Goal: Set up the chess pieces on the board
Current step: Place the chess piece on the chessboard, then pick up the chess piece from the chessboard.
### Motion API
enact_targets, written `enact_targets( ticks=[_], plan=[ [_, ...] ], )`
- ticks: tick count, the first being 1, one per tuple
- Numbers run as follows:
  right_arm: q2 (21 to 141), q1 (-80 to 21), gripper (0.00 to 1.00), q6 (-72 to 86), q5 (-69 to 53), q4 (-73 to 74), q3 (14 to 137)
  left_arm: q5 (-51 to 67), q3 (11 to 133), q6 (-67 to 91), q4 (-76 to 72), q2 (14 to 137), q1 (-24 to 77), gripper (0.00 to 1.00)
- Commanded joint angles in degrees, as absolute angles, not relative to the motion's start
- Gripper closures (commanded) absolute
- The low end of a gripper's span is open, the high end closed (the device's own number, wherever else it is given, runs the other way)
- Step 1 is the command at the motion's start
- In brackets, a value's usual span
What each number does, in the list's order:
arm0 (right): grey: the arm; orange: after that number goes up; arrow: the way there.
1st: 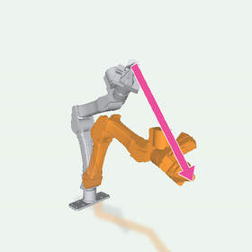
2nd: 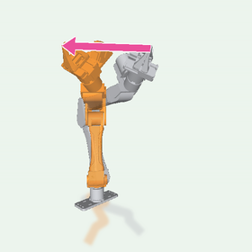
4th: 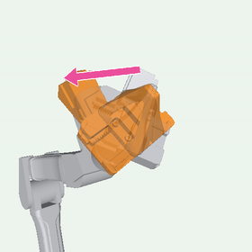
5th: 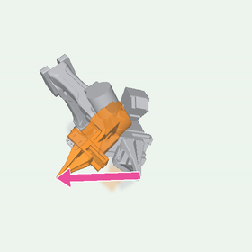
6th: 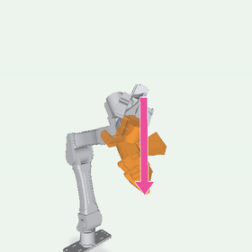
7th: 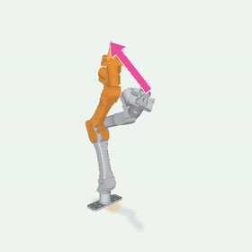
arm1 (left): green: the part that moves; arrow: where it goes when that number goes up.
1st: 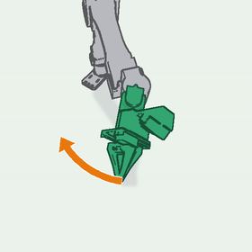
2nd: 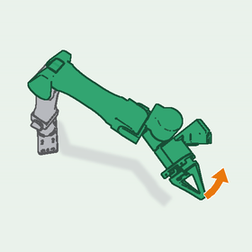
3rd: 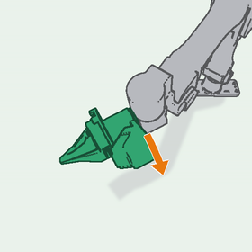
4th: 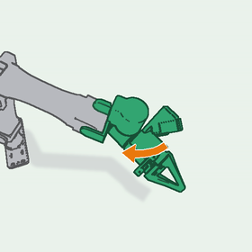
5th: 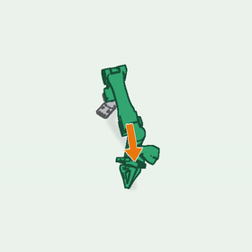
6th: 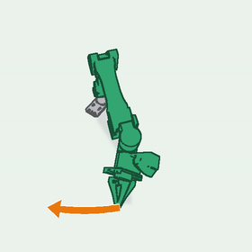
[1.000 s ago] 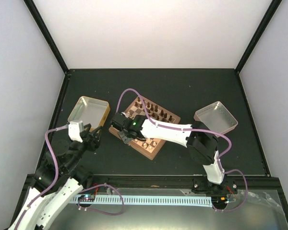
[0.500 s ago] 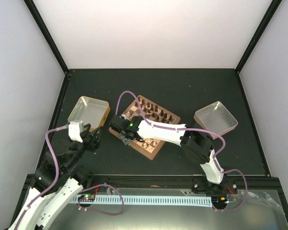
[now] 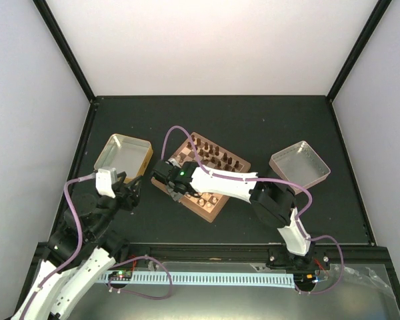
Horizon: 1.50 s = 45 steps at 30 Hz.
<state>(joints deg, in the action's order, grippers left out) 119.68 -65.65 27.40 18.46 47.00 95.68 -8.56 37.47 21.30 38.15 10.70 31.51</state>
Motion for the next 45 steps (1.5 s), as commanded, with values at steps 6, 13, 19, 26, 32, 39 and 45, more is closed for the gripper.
enact_targets(
  ticks=[6, 13, 19, 26, 32, 39, 45],
  plan=[
    [116.9, -65.5, 0.72, 27.6, 18.5, 46.0, 98.7, -8.0, 37.9, 20.4, 38.9, 12.0, 31.3, 0.32],
    [112.5, -64.6, 0.71, 29.2, 19.1, 44.2, 97.2, -8.5, 37.9, 20.8, 39.0, 12.3, 31.3, 0.32],
    [106.0, -61.3, 0.70, 33.0, 18.3, 38.6, 90.2, -8.6, 37.7, 21.3, 38.9, 12.8, 31.3, 0.31],
    [99.3, -55.8, 0.69, 37.3, 15.0, 31.7, 80.3, -5.3, 36.2, 24.0, 36.4, 18.0, 31.3, 0.30],
    [95.4, -52.8, 0.68, 39.1, 12.8, 28.4, 74.2, 1.6, 32.2, 32.7, 25.2, 30.2, 31.3, 0.32],
    [87.9, -51.0, 0.70, 39.2, 12.1, 24.5, 64.6, 1.9, 40.1, 37.9, 19.4, 55.0, 31.0, 0.56],
    [83.2, -50.5, 0.73, 38.8, 11.8, 22.8, 58.6, 0.8, 52.3, 33.4, 21.1, 73.6, 30.2, 0.71]
  ],
)
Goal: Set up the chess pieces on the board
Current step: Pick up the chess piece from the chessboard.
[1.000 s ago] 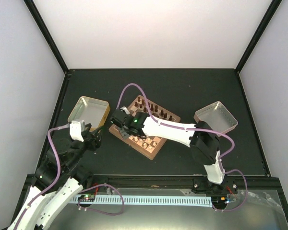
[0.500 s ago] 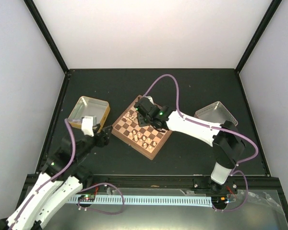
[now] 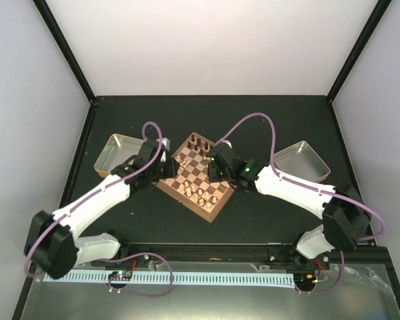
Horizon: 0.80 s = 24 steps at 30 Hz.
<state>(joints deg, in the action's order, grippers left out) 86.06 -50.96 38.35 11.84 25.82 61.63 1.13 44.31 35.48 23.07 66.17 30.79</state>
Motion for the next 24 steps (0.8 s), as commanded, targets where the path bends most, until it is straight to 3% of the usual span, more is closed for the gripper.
enact_targets(
  ticks=[1, 8, 14, 24],
  plan=[
    [82.2, -50.5, 0.73, 38.7, 11.7, 22.5, 57.5, 0.1, 54.1, 32.2, 21.5, 76.4, 30.1, 0.71],
    [77.1, -50.1, 0.75, 38.4, 10.9, 20.9, 52.1, -2.8, 66.6, 24.5, 30.8, 92.6, 28.6, 0.57],
    [76.2, -50.0, 0.78, 38.2, 9.6, 20.2, 50.4, -2.0, 70.7, 22.3, 33.1, 98.8, 26.9, 0.62],
    [75.4, -50.0, 0.80, 39.0, 9.3, 19.7, 49.5, -0.9, 72.8, 21.4, 34.4, 104.7, 25.2, 0.63]
  ],
)
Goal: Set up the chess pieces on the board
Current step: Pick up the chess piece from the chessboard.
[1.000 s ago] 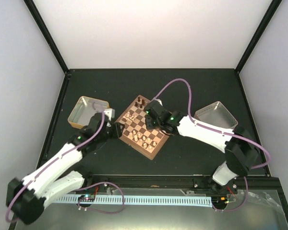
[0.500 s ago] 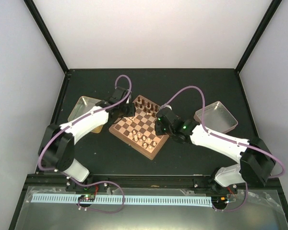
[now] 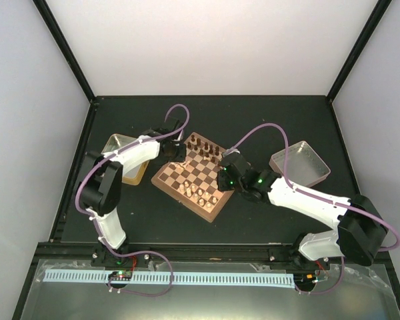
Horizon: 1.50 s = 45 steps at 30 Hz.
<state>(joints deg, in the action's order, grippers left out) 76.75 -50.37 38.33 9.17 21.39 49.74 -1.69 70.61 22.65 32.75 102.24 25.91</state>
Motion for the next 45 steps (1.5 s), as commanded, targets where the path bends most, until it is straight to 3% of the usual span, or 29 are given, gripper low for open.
enact_targets(
  ticks=[1, 12, 20, 30, 45],
  plan=[
    [75.4, -50.0, 0.81, 39.1, 9.2, 19.7, 49.5, -0.4, 73.0, 21.2, 34.5, 105.1, 25.1, 0.64],
    [75.8, -50.0, 0.84, 40.0, 8.9, 19.9, 49.8, 1.1, 73.0, 19.5, 33.2, 107.4, 24.6, 0.78],
    [75.9, -49.9, 0.84, 40.7, 7.4, 18.3, 49.2, 1.2, 71.0, 18.7, 31.2, 105.4, 24.6, 0.94],
    [74.9, -49.9, 0.75, 42.7, 5.4, 10.1, 46.2, 2.2, 61.7, 19.3, 24.6, 93.6, 24.6, 0.98],
    [76.1, -50.0, 0.73, 43.9, 3.9, 4.1, 46.3, 8.1, 56.6, 19.0, 18.7, 86.7, 24.6, 0.98]
  ],
)
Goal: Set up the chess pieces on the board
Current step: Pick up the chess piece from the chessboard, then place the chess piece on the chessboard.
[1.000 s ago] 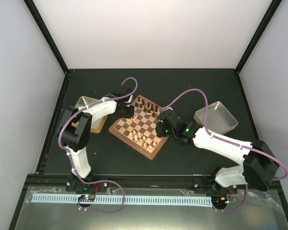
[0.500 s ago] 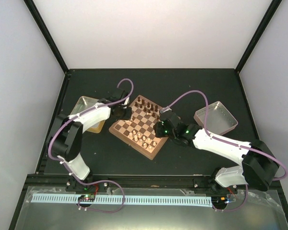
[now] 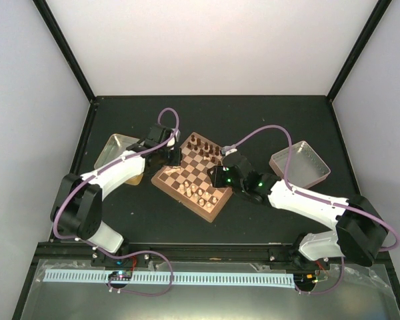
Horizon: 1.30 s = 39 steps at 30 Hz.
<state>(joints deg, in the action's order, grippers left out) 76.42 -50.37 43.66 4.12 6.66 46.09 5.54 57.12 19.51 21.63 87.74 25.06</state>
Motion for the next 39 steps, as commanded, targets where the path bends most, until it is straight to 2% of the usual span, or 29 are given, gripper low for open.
enact_targets(
  ticks=[1, 7, 13, 17, 21, 26, 32, 39],
  plan=[
    [76.2, -49.9, 0.73, 43.5, 3.3, 4.1, 46.4, 8.8, 56.0, 19.1, 18.1, 85.9, 24.6, 0.98],
    [76.0, -50.0, 0.71, 39.5, -0.9, 0.0, 45.6, 19.2, 52.8, 24.4, 14.8, 78.8, 24.6, 0.98],
    [75.5, -50.0, 0.52, 33.4, -7.5, -10.1, 43.8, 30.9, 48.3, 41.8, 8.3, 71.1, 24.6, 0.96],
    [75.3, -50.1, 0.45, 30.0, -9.5, -13.2, 44.6, 37.8, 44.5, 53.4, 0.6, 67.9, 24.6, 0.96],
    [75.0, -50.3, 0.43, 28.0, -9.9, -13.7, 45.6, 40.3, 43.3, 59.4, -1.8, 66.1, 24.6, 0.95],
    [76.3, -50.3, 0.42, 26.9, -9.5, -11.6, 47.4, 42.1, 42.4, 63.5, -4.1, 64.8, 24.6, 0.95],
    [76.5, -50.3, 0.47, 25.9, -9.2, -11.3, 48.5, 42.7, 42.1, 63.8, -2.9, 64.1, 24.6, 0.95],
    [76.2, -50.3, 0.62, 24.5, -8.3, -10.4, 49.4, 42.8, 41.4, 62.8, -2.0, 63.2, 24.6, 0.95]
  ],
)
